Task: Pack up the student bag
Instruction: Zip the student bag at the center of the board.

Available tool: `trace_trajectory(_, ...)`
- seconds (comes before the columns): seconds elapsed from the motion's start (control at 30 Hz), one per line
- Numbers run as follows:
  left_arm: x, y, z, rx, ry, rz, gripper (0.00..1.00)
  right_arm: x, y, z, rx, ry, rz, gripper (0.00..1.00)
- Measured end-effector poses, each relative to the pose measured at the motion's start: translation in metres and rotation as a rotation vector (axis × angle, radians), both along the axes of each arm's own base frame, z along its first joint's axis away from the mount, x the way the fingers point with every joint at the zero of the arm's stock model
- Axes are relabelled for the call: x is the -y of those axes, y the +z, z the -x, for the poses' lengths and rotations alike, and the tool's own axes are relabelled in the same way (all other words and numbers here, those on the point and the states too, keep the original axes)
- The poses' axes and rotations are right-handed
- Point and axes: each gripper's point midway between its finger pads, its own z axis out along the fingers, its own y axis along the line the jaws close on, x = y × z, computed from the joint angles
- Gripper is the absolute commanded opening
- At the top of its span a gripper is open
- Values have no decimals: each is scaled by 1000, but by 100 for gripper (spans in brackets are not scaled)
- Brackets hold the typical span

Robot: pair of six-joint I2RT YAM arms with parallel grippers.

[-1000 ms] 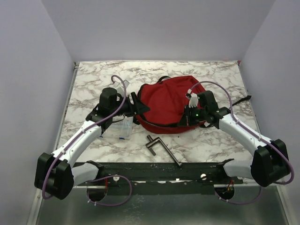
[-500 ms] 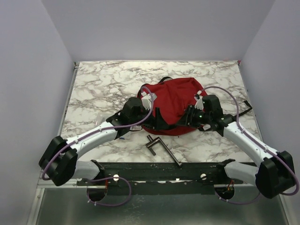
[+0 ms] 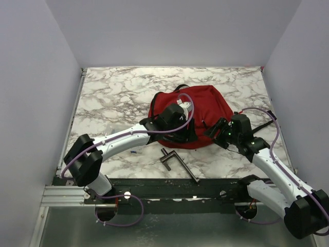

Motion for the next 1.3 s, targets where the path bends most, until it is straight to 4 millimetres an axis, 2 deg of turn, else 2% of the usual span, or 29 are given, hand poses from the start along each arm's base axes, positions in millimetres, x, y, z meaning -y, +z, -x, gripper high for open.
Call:
trace_trajectory(0.1,-1,-14,5,-75,72,-69,57,4,-8,1,-49,-51,-4,71)
trace_trajectory(0.2,3,-26,7,-141,144,-154,52,9,-13,-1,-68,-91,7,73)
trace_trajectory(0.43,15,-36,-4,-212,276,-266,44,32,-27,-1,-106,-209,96,75)
trace_trajectory(0.7,8,-54,-16,-234,391,-385,46,39,-32,2,-115,-215,136,77)
trace_trajectory(0.97,5,-69,-17,-238,425,-465,16,34,-40,7,-134,-127,165,80)
trace_trajectory(1.03,3,-70,-17,-237,428,-475,17,29,-43,10,-148,-92,160,79)
trace_trajectory(1.13,2,-71,-17,-235,430,-481,37,22,-45,13,-159,-48,141,80)
trace_trajectory(1.17,2,-71,-17,-232,430,-482,40,20,-44,13,-160,-37,134,80)
trace_trajectory(1.23,0,-71,-18,-228,436,-487,40,17,-42,14,-155,-23,122,80)
trace_trajectory(1.3,-1,-71,-19,-223,438,-490,36,15,-40,14,-151,-13,111,80)
